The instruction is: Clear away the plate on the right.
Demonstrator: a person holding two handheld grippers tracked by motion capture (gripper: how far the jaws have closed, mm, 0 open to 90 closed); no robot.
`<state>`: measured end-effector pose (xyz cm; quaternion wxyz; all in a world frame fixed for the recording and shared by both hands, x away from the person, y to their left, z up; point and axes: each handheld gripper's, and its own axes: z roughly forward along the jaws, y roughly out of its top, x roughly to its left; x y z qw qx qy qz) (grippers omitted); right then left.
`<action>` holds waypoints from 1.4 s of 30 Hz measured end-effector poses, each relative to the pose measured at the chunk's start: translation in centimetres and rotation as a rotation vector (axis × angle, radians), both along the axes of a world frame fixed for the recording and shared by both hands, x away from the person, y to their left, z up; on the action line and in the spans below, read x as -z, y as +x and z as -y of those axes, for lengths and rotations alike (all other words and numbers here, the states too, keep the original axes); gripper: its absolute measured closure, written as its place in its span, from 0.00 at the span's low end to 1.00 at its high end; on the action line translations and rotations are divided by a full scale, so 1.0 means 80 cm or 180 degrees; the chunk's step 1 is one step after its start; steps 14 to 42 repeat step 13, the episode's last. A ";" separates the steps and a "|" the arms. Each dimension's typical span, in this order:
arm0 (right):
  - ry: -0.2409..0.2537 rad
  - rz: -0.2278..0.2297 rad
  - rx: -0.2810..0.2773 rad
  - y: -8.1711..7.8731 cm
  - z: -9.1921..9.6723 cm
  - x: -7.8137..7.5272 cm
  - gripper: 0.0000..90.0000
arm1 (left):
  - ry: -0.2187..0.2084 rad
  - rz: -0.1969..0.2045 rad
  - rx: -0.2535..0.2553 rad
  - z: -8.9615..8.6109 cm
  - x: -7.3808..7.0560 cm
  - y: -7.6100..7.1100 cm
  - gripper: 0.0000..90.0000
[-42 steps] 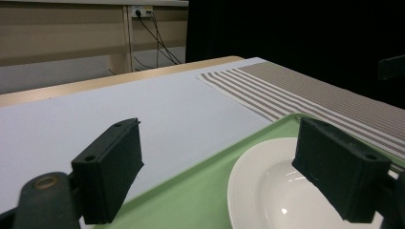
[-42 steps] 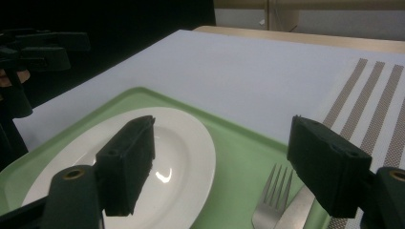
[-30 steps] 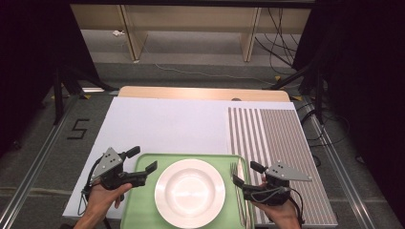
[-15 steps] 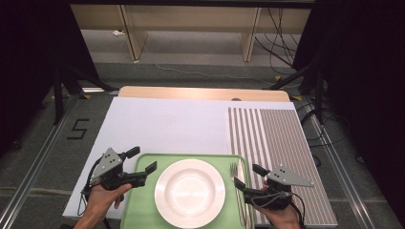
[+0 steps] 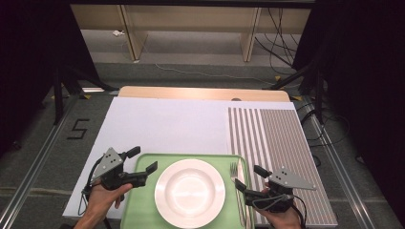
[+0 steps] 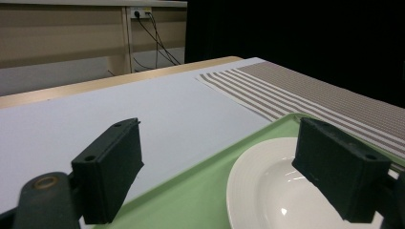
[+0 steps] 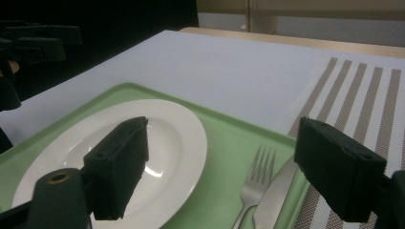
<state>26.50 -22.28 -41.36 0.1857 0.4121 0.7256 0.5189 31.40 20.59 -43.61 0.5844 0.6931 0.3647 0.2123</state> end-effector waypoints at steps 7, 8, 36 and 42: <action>0.0012 -0.0038 -0.0029 -0.001 -0.001 0.000 0.22 | 0.0006 -0.0004 0.0000 0.000 0.000 0.000 0.18; 0.0010 -0.0033 -0.0026 0.000 -0.001 0.000 0.22 | 0.0003 -0.0007 -0.0001 0.000 0.000 0.000 0.18; -0.0035 -0.0056 0.0000 0.000 -0.001 0.000 0.23 | 0.0004 -0.0005 0.0001 0.000 0.000 0.000 0.18; -0.0035 -0.0056 0.0000 0.000 -0.001 0.000 0.23 | 0.0004 -0.0005 0.0001 0.000 0.000 0.000 0.18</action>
